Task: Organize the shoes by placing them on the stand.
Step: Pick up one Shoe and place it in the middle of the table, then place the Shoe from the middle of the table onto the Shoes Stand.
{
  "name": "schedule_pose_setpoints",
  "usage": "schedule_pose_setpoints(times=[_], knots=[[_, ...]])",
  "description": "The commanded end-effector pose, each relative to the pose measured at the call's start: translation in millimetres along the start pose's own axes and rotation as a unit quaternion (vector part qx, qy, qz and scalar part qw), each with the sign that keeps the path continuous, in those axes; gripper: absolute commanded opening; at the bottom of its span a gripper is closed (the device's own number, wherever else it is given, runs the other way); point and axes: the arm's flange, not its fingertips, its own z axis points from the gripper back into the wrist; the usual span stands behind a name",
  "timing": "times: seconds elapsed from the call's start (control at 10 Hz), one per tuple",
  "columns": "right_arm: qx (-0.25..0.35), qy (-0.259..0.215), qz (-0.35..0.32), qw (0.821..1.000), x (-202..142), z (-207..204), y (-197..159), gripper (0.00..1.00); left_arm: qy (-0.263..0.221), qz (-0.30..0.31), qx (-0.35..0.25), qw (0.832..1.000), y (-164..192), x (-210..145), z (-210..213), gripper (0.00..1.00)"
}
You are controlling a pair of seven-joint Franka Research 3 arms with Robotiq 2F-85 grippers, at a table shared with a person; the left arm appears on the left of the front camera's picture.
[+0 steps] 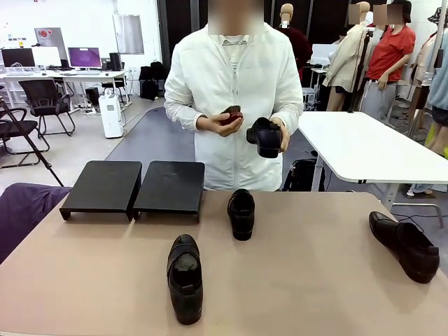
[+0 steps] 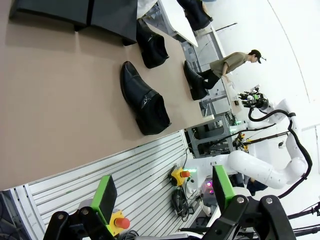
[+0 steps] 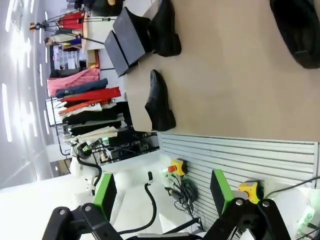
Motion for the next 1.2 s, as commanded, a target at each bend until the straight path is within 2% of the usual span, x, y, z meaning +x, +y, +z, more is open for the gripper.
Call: schedule_pose_setpoints(times=[0.0, 0.6, 0.7, 0.8, 1.0, 1.1], knots=[[-0.005, 0.002, -0.005, 1.000, -2.8, 5.8, 3.7, 1.00, -0.004, -0.009, -0.008, 1.000, -1.4, -0.2, -0.3, 1.00], [-0.005, 0.002, -0.005, 1.000, -2.8, 5.8, 3.7, 1.00, 0.000, 0.000, 0.000, 1.000, 0.0, 0.0, 0.0, 1.00], [-0.005, 0.002, -0.005, 1.000, -2.8, 5.8, 3.7, 1.00, 0.051, -0.002, 0.035, 0.998, -34.4, 11.5, -74.4, 1.00], [-0.005, 0.002, -0.005, 1.000, -2.8, 5.8, 3.7, 1.00, 0.133, -0.030, 0.044, 0.990, -60.0, 22.7, -145.5, 1.00], [-0.005, 0.002, -0.005, 1.000, -2.8, 5.8, 3.7, 1.00, 0.270, -0.033, 0.081, 0.959, -94.1, 34.1, -269.2, 1.00], [-0.005, 0.002, -0.005, 1.000, -2.8, 5.8, 3.7, 1.00, 0.305, 0.001, 0.128, 0.944, -105.2, 32.0, -322.0, 1.00]])
